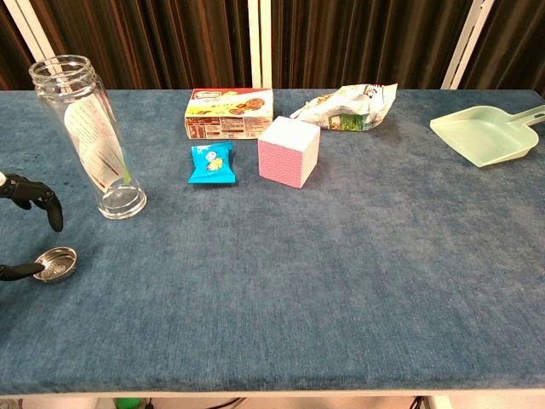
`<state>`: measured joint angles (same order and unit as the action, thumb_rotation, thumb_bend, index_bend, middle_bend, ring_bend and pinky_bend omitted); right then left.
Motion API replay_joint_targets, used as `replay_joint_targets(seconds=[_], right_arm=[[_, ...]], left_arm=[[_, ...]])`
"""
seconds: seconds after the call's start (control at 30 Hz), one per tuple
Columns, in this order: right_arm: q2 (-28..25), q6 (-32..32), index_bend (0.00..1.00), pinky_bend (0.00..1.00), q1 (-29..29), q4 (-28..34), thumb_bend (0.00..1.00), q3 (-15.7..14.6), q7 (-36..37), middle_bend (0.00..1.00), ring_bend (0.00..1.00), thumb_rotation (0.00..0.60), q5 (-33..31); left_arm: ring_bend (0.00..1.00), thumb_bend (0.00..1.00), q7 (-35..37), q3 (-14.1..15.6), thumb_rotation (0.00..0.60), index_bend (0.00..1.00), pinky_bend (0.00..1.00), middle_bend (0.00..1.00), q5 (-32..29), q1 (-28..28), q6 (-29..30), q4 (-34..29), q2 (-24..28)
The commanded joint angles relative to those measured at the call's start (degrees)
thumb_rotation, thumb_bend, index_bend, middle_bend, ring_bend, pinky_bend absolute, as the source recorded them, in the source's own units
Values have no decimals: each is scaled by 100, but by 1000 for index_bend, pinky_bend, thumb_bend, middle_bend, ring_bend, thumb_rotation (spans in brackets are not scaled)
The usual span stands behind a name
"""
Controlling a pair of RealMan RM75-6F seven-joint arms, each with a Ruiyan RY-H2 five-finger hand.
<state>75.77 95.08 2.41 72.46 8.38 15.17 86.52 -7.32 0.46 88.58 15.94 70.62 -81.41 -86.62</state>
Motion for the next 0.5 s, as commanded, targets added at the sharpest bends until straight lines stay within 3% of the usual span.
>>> replay_joint_targets(seconds=[0.03,0.5], right_arm=[[3,8,0,0,-4,-24,356,7,22,0,0,600,-6],[44,23,0,0,-7,-128,356,15,102,0,0,600,-14]], left_arm=[[298,198,-32,9,600,463,303,386,-66,10,-47,-9,8],[299,353,-70,95,600,499,301,377,-166,96,-215,43,-41]])
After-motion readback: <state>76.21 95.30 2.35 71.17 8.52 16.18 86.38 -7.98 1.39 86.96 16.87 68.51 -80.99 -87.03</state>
